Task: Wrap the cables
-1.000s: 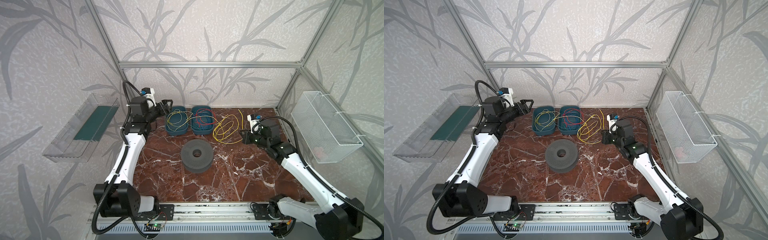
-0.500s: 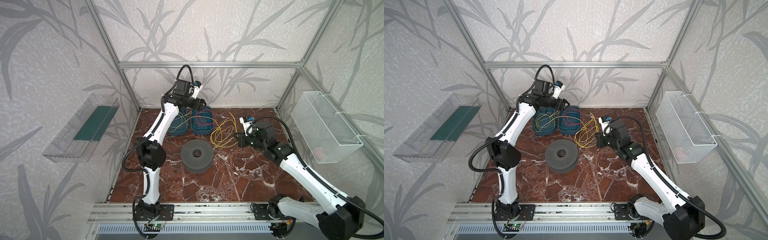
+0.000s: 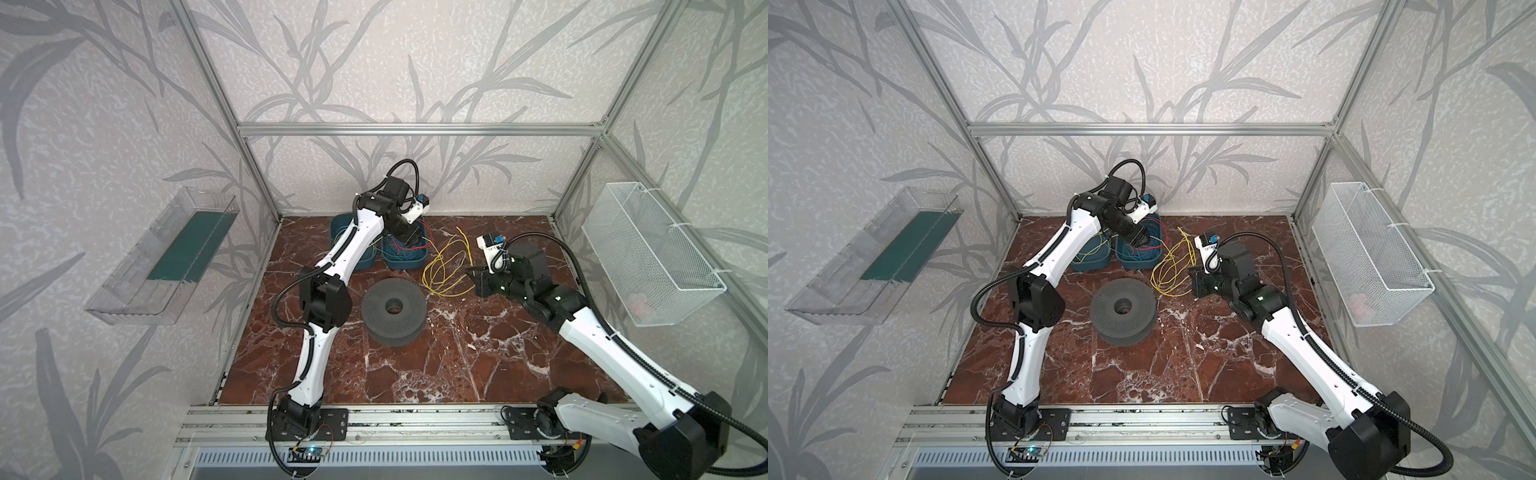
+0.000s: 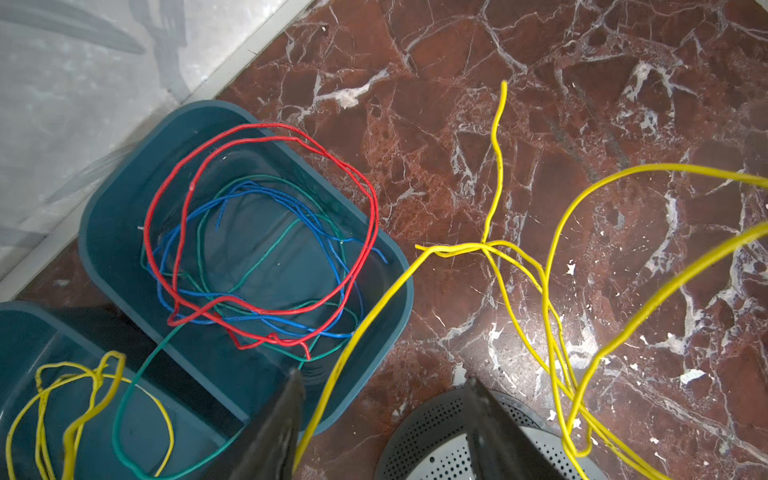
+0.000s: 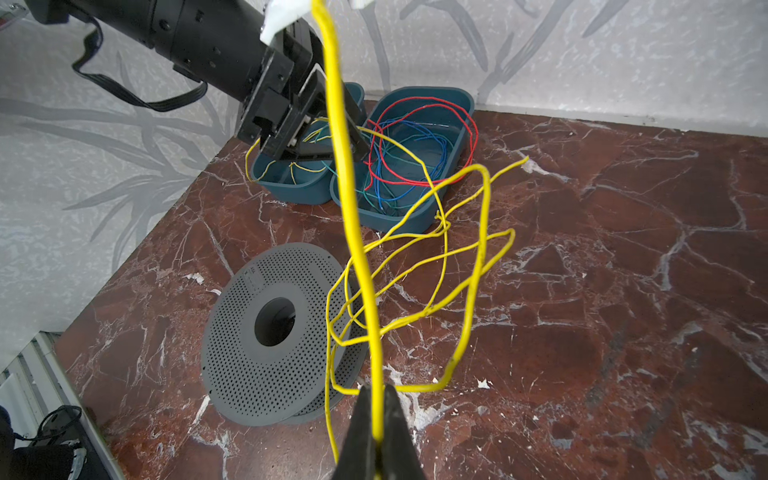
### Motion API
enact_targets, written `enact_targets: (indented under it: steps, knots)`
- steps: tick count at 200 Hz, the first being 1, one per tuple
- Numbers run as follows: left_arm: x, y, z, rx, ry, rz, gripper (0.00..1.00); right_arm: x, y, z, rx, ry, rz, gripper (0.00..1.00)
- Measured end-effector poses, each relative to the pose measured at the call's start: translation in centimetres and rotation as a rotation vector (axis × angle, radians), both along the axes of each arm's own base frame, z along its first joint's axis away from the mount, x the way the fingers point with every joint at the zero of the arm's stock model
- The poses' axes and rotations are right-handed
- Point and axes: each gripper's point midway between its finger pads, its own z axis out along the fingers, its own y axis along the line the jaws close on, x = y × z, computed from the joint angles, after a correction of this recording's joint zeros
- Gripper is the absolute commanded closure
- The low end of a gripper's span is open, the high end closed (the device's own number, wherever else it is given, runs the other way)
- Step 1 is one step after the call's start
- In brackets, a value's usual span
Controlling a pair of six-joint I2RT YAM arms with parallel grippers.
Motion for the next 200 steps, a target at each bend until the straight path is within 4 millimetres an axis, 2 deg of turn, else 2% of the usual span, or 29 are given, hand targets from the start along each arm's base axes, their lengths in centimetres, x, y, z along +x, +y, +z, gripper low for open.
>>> enact_targets:
  steps: [22, 34, 53, 72, 92, 116, 141, 153, 166, 181, 200]
  knots:
    - [0.2, 0.0, -0.8, 0.024, -0.001, -0.006, 0.37, -0.1, 0.0, 0.3, 0.003, -0.007, 0.002, 1.0]
    - [0.4, 0.2, -1.3, 0.044, -0.004, -0.004, 0.42, -0.2, 0.0, 0.6, 0.005, -0.011, 0.002, 1.0]
    - [0.5, 0.5, -1.9, 0.073, -0.01, -0.01, 0.63, -0.3, -0.1, 1.3, 0.013, -0.028, 0.002, 1.0]
    - [0.5, 0.5, -2.2, 0.092, -0.012, -0.014, 0.78, -0.5, -0.2, 1.8, 0.02, -0.04, 0.003, 1.0]
    - [0.5, 0.8, -2.4, 0.113, -0.021, -0.017, 1.0, -0.5, -0.3, 2.0, 0.02, -0.047, 0.0, 1.0]
    - [1.0, 1.2, -2.3, 0.14, -0.042, 0.001, 1.0, -0.4, -0.6, 1.8, 0.002, -0.048, -0.015, 1.0]
    - [1.7, 2.0, -1.7, 0.172, -0.086, 0.049, 1.0, -0.6, -1.9, 1.7, -0.041, -0.061, -0.059, 1.0]
    - [2.0, 2.4, -0.3, 0.171, -0.13, 0.09, 1.0, -0.7, -3.0, 1.5, -0.067, -0.071, -0.107, 1.0]
    - [2.3, 3.0, 2.2, 0.147, -0.204, 0.144, 1.0, -0.8, -4.7, 0.7, -0.097, -0.071, -0.179, 1.0]
    - [1.9, 3.9, 6.5, 0.095, -0.317, 0.203, 1.0, -0.8, -6.6, -0.7, -0.115, -0.052, -0.259, 1.0]
    - [0.8, 5.1, 14.3, -0.006, -0.495, 0.275, 1.0, -0.4, -9.5, -2.4, -0.122, -0.013, -0.379, 1.0]
